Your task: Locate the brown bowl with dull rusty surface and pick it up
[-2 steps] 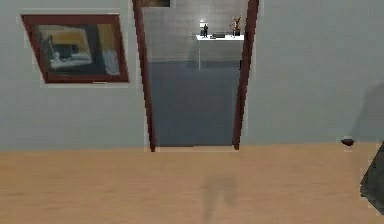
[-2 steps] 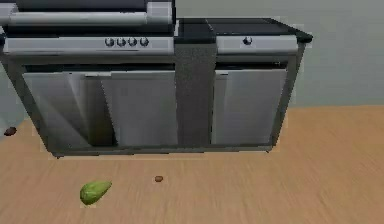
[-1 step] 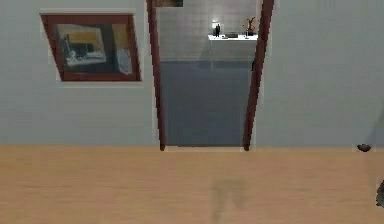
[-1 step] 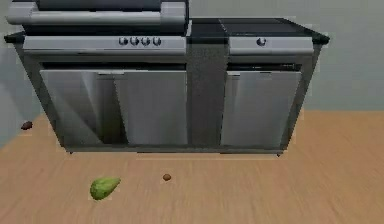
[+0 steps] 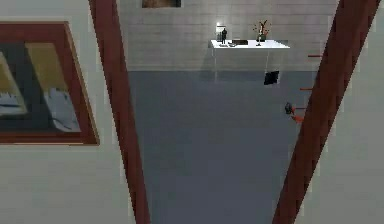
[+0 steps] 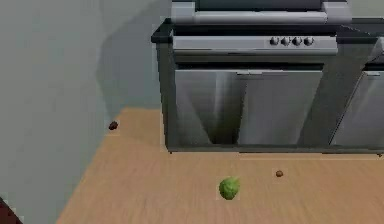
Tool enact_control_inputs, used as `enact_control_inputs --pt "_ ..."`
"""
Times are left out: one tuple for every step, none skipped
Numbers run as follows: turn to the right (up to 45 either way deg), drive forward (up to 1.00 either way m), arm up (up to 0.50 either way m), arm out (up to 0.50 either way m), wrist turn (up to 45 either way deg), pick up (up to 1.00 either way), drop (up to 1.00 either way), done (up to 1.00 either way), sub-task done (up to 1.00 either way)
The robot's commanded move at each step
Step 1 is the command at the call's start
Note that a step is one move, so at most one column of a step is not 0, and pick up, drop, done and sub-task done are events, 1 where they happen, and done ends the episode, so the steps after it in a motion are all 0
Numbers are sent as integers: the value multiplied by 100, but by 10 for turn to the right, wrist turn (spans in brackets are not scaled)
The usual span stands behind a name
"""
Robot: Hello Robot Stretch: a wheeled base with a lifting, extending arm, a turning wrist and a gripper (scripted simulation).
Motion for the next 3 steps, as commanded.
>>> enact_control_inputs --pt "0 100 0 0 0 0 0 0 0" --pt "0 10 0 0 0 0 0 0 0" --pt "-270 0 0 0 0 0 0 0 0"
